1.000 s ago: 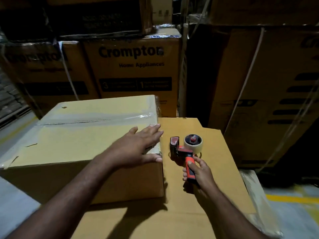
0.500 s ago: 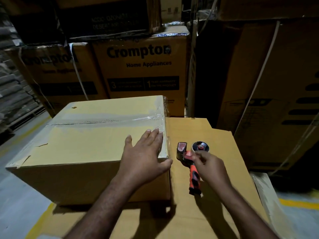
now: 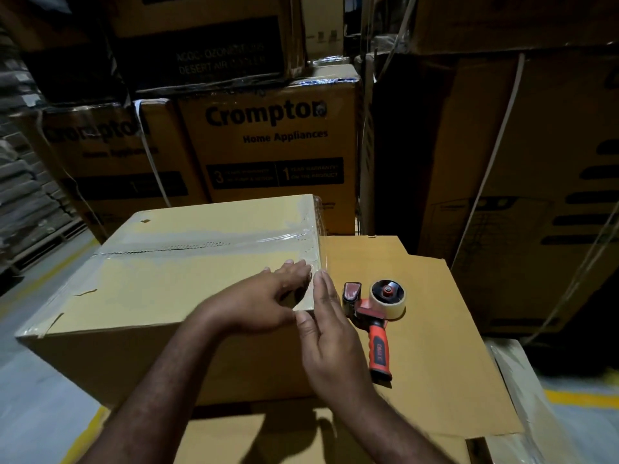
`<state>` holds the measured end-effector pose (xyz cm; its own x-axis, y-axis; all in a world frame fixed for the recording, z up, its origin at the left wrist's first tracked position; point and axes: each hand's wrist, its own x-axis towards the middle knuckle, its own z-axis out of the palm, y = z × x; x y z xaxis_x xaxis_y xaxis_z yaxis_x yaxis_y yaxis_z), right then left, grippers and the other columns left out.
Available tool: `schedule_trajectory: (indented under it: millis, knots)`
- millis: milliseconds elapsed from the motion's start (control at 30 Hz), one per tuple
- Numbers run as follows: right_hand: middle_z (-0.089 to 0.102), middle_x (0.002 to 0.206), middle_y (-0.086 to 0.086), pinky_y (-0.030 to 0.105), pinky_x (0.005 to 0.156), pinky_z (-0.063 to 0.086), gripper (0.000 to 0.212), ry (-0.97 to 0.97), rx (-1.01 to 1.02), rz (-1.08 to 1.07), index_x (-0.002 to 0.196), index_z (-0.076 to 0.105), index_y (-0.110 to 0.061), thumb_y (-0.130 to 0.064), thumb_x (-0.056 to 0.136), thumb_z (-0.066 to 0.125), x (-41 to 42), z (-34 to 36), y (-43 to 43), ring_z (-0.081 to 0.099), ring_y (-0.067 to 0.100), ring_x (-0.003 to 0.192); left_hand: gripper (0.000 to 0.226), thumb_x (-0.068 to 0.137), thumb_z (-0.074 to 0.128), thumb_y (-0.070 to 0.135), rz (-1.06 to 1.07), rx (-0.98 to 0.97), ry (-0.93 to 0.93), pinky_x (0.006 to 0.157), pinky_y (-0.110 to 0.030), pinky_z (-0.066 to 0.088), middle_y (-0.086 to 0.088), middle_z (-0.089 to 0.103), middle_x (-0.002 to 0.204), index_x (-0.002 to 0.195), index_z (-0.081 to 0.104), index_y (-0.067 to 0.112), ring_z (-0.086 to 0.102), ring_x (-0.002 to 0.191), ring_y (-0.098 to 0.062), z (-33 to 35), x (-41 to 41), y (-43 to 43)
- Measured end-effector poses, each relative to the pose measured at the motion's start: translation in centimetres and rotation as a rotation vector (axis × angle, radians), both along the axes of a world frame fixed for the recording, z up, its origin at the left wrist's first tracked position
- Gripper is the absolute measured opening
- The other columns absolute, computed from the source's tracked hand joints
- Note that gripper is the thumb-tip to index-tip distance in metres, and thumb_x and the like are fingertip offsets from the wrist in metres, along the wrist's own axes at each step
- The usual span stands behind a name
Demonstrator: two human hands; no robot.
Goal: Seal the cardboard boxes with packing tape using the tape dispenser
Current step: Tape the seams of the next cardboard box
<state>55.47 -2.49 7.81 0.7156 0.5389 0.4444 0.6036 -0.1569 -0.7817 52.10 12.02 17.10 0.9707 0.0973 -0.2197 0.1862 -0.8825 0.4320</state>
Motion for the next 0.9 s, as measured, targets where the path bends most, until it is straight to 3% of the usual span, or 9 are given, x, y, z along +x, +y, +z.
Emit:
schedule_trajectory:
  millis: [133, 233, 333, 467, 567, 633, 767, 833, 900]
  knots:
    - [0.01, 0.162, -0.017, 0.003, 0.109, 0.013, 0.063, 0.031, -0.019, -0.091, 0.154, 0.003, -0.035, -0.032, 0.103, 0.042, -0.1, -0.1, 0.5, 0.006, -0.006, 0.146, 0.058, 0.098, 0.049, 0.006, 0.151, -0.185, -0.048, 0.118, -0.019, 0.018, 0.016, 0.035, 0.158, 0.151, 0.044, 0.027, 0.022, 0.14, 0.012, 1.2, 0.7, 0.2]
    - [0.028, 0.159, -0.011, 0.013, 0.106, 0.033, 0.066, 0.139, -0.137, -0.131, 0.156, 0.005, -0.036, -0.027, 0.102, 0.043, 0.2, -0.4, 0.3, 0.032, 0.007, 0.142, 0.044, 0.101, 0.055, 0.038, 0.276, -0.044, -0.183, 0.111, -0.026, 0.038, 0.017, 0.053, 0.147, 0.143, 0.056, 0.028, 0.049, 0.133, -0.003, 1.1, 1.7, -1.2]
    - [0.032, 0.158, -0.004, 0.028, 0.114, 0.032, 0.06, 0.046, -0.283, -0.181, 0.156, 0.017, -0.023, -0.014, 0.1, 0.036, 0.8, 0.0, 0.2, 0.031, 0.012, 0.144, 0.053, 0.094, 0.06, 0.047, 0.34, 0.148, -0.209, 0.101, -0.038, 0.047, 0.002, 0.059, 0.137, 0.141, 0.052, 0.022, 0.057, 0.121, -0.022, 0.5, 3.8, -2.8]
    - [0.048, 0.146, -0.007, 0.028, 0.096, 0.044, 0.054, 0.035, -0.337, -0.229, 0.152, 0.023, -0.024, -0.032, 0.102, 0.039, 0.4, 0.6, 0.5, 0.05, 0.013, 0.126, 0.068, 0.084, 0.06, 0.048, 0.399, 0.281, -0.147, 0.115, -0.056, 0.029, -0.008, 0.039, 0.153, 0.142, 0.041, 0.017, 0.043, 0.134, -0.029, -0.7, 7.3, -2.2]
    - [0.037, 0.154, -0.011, 0.029, 0.107, 0.039, 0.064, 0.001, -0.405, -0.202, 0.156, 0.01, -0.027, -0.05, 0.101, 0.035, 0.5, 1.0, 0.2, 0.042, 0.011, 0.135, 0.083, 0.082, 0.065, 0.05, 0.431, 0.361, -0.143, 0.118, -0.063, 0.018, -0.006, 0.021, 0.165, 0.152, 0.032, 0.02, 0.026, 0.149, -0.029, -1.1, 9.7, -1.1]
    - [0.036, 0.156, -0.011, 0.031, 0.114, 0.029, 0.065, -0.037, -0.47, -0.184, 0.156, 0.008, -0.026, -0.053, 0.101, 0.031, 0.8, 1.5, 0.0, 0.037, 0.01, 0.139, 0.098, 0.083, 0.069, 0.047, 0.453, 0.372, -0.136, 0.119, -0.066, 0.009, -0.006, 0.002, 0.169, 0.159, 0.013, 0.023, 0.004, 0.155, -0.033, -1.3, 11.2, -0.6]
    - [0.037, 0.155, -0.008, 0.035, 0.116, 0.023, 0.069, -0.086, -0.483, -0.191, 0.155, 0.019, -0.028, -0.064, 0.097, 0.023, 1.3, 1.9, -0.5, 0.036, 0.013, 0.141, 0.107, 0.086, 0.068, 0.03, 0.453, 0.326, -0.072, 0.117, -0.068, -0.006, -0.009, -0.021, 0.167, 0.16, -0.008, 0.025, -0.023, 0.151, -0.035, -2.1, 12.7, -0.3]
    - [0.022, 0.162, -0.006, 0.036, 0.117, 0.014, 0.08, -0.089, -0.458, -0.175, 0.155, 0.017, -0.032, -0.072, 0.086, 0.013, 1.8, 2.1, -1.0, 0.021, 0.014, 0.148, 0.107, 0.086, 0.066, 0.027, 0.452, 0.328, -0.051, 0.116, -0.068, -0.01, -0.01, -0.022, 0.166, 0.159, -0.011, 0.023, -0.026, 0.15, -0.035, -2.4, 12.8, -0.5]
    - [-0.007, 0.164, -0.01, 0.033, 0.117, -0.003, 0.085, -0.063, -0.456, -0.11, 0.156, -0.002, -0.031, -0.073, 0.084, 0.014, 2.4, 2.0, -1.0, -0.01, 0.007, 0.148, 0.108, 0.086, 0.066, 0.028, 0.455, 0.33, -0.043, 0.116, -0.067, -0.011, -0.01, -0.023, 0.166, 0.159, -0.013, 0.02, -0.027, 0.15, -0.035, -2.6, 12.9, -0.8]
